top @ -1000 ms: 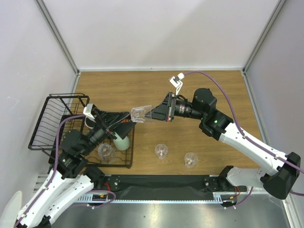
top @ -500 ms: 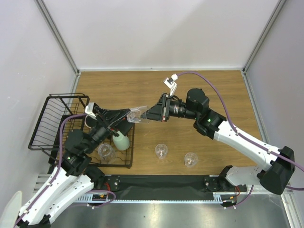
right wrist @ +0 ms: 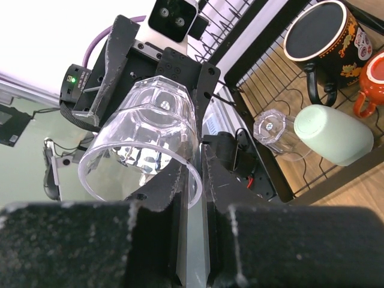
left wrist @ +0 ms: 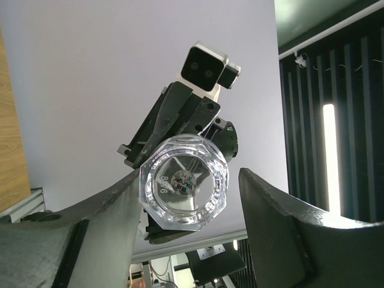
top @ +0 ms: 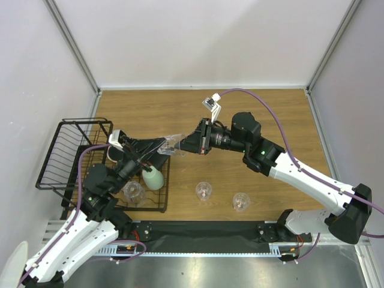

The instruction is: Load the cups into the dish rack

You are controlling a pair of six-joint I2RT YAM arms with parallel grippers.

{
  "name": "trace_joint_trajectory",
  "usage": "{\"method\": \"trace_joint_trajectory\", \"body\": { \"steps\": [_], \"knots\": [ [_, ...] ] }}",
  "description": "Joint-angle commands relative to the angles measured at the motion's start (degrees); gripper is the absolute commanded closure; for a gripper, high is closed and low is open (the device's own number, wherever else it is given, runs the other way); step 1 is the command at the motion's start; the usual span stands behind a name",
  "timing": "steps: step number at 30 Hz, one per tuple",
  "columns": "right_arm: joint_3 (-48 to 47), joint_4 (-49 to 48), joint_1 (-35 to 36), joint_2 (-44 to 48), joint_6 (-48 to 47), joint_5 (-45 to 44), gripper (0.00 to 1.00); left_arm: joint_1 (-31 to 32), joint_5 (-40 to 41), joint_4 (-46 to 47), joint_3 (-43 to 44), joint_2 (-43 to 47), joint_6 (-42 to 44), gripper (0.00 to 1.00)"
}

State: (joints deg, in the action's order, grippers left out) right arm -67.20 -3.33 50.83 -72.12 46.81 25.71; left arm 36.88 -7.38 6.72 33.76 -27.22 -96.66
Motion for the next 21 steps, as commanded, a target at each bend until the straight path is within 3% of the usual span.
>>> {"method": "trace_joint_trajectory", "body": {
  "steps": [1,5,8,14,15,17,20,21],
  "knots": [
    [-2.1,0.3,0.9,0.4,-2.4,-0.8,1.00,0.2,1.3,7.6,-1.2,0.7,-1.2,0.32],
    [-1.6,0.2,1.6,0.5,-2.5,-0.8,1.00,0.2,1.9,8.7,-1.7,1.3,-1.3,0.36],
    [-1.5,0.0,1.7,0.5,-2.4,-0.7,1.00,0.3,1.6,9.3,-2.0,1.4,-1.1,0.48],
    [-1.5,-0.3,2.0,0.3,-2.1,0.0,1.00,0.3,2.7,8.3,-3.3,3.5,-2.0,0.77],
    [-1.5,-0.2,2.1,0.2,-2.2,0.2,0.99,0.2,2.7,8.0,-3.3,3.9,-2.4,0.90],
    [-1.6,0.3,2.1,0.2,-2.1,0.2,0.84,0.2,2.8,6.6,-3.7,4.8,-2.7,1.00],
    [-1.5,1.0,2.1,0.5,-2.3,0.0,0.65,0.2,2.8,5.4,-3.9,5.9,-2.7,1.00],
    [-1.4,1.2,2.1,0.5,-2.2,-0.3,0.50,0.2,2.7,5.2,-4.0,6.0,-2.7,1.00]
  ]
}}
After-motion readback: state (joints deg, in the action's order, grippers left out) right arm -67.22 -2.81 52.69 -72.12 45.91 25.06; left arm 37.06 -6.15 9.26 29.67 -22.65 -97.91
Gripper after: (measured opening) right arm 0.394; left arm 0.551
